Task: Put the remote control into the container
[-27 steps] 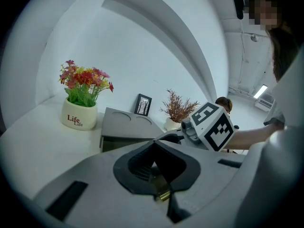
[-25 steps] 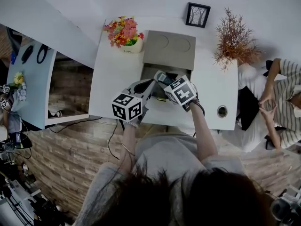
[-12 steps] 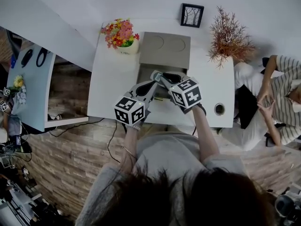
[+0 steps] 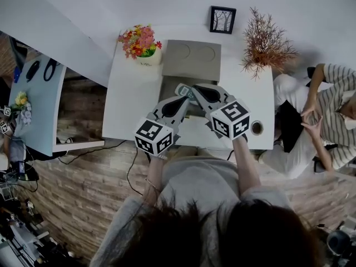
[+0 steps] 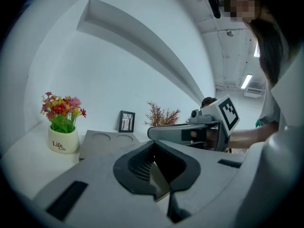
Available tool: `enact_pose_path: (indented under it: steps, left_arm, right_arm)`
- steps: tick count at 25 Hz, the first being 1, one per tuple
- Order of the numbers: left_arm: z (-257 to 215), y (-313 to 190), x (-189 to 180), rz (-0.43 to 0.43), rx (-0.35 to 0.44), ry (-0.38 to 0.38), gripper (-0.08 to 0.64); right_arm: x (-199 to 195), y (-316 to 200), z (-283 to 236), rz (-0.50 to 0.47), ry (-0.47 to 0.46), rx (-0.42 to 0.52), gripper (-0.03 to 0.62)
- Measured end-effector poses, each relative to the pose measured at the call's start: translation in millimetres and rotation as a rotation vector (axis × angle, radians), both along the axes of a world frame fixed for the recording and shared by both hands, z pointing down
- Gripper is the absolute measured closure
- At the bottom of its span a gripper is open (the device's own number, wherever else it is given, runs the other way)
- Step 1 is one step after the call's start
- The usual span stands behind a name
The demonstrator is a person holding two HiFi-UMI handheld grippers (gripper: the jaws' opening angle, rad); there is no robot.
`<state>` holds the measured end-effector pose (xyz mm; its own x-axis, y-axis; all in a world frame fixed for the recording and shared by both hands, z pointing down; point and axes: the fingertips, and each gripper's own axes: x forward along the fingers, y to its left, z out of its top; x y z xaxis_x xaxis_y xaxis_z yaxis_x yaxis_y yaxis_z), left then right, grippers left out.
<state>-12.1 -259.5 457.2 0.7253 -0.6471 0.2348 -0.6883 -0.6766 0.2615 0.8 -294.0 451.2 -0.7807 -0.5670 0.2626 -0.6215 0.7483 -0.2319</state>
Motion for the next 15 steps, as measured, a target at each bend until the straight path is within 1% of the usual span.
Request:
enact_pose_path:
  steps: [7, 15]
  left_arm:
    - [-26.0, 12.5, 10.4, 0.011, 0.07, 0.008, 0.557]
    - [-52.8, 28.6, 20.0, 0.006, 0.145, 0.009, 0.557]
  right_arm:
    - [8.8, 13.6, -37.9, 0.01, -0.064, 0.086, 0.594]
    - [18.7, 30.0, -65.1, 0.014, -0.102, 0.156, 0.594]
